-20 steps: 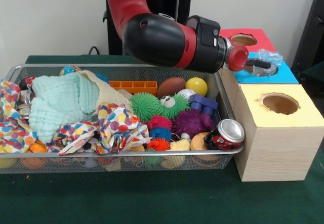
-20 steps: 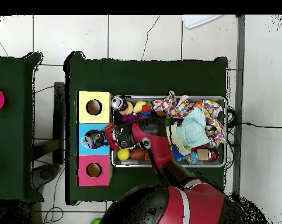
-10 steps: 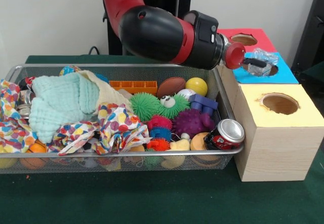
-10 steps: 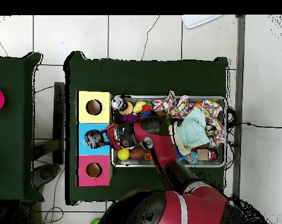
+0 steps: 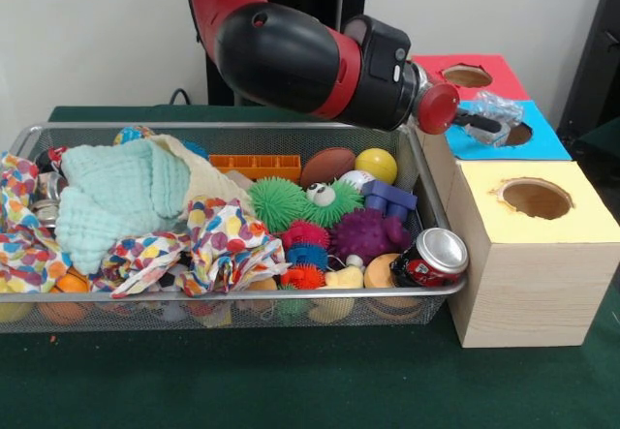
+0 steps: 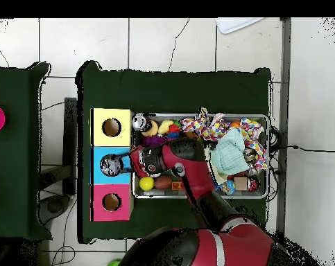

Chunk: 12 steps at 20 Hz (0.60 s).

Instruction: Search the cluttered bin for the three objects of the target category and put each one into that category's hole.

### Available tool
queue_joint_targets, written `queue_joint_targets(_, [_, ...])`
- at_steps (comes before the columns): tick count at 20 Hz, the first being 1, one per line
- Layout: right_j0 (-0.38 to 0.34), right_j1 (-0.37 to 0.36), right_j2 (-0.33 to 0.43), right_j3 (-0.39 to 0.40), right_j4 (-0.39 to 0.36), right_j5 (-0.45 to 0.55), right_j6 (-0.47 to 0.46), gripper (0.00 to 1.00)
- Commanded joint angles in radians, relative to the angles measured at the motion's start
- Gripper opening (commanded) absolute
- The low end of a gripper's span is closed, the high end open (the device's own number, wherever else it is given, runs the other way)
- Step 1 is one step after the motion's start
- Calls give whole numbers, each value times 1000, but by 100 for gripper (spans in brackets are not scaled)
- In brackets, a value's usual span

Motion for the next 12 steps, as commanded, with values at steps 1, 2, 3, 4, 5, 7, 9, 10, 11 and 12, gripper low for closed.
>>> queue_joint_targets(1, [-35, 37, -9, -78, 16, -99, 226, 100])
queue_joint_targets(2, [-35, 39, -8, -79, 19, -104, 224, 100])
queue_joint_targets(3, [-36, 39, -11, -81, 16, -104, 226, 100])
queue_joint_targets(4, [-37, 39, -9, -79, 21, -107, 223, 100])
queue_joint_targets(5, [-38, 39, -9, -81, 21, -107, 221, 100])
queue_joint_targets(7, [-35, 33, -13, -79, 17, -106, 228, 100])
queue_joint_targets(9, [-32, 23, -20, -75, 14, -105, 240, 100])
queue_joint_targets(10, [-31, 18, -24, -75, 10, -102, 246, 100])
queue_joint_targets(11, [-32, 12, -27, -75, 4, -96, 250, 100])
queue_joint_targets(12, [-33, 8, -30, -75, 0, -92, 253, 100])
